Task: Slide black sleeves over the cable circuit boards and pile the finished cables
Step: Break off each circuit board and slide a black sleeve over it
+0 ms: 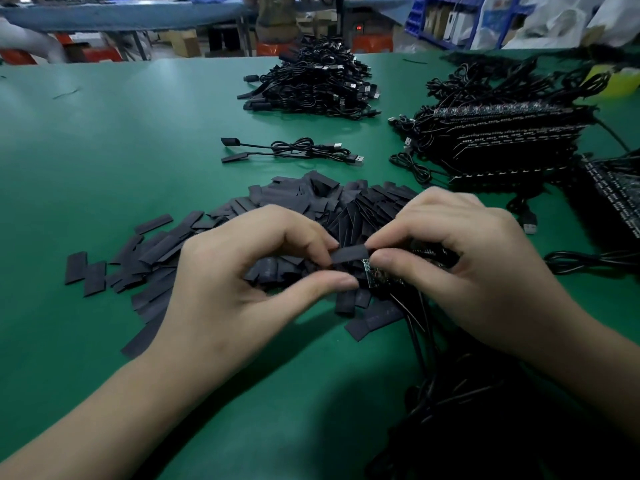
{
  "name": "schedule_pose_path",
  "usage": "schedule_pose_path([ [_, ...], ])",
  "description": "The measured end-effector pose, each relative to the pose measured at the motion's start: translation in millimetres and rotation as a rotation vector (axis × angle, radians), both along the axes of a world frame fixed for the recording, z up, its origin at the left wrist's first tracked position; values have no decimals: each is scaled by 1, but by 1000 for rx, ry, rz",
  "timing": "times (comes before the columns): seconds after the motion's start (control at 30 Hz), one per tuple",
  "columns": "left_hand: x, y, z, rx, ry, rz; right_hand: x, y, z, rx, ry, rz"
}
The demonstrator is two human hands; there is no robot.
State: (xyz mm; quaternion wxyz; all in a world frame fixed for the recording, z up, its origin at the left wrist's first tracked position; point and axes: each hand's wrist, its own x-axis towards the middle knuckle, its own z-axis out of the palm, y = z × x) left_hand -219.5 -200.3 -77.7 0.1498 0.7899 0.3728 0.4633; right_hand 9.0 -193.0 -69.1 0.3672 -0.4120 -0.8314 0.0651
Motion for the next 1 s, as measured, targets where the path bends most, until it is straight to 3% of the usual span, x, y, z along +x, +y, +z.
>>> schedule_pose_path([
  [0.27, 4, 4, 1, 6, 111, 71, 0, 0, -2, 200, -124, -8],
  [0.73, 5, 3, 0, 67, 78, 42, -3, -1, -5, -197, 160, 67],
  [1.0, 5, 4, -1, 56, 92, 32, -2, 0, -6, -238, 179, 60],
])
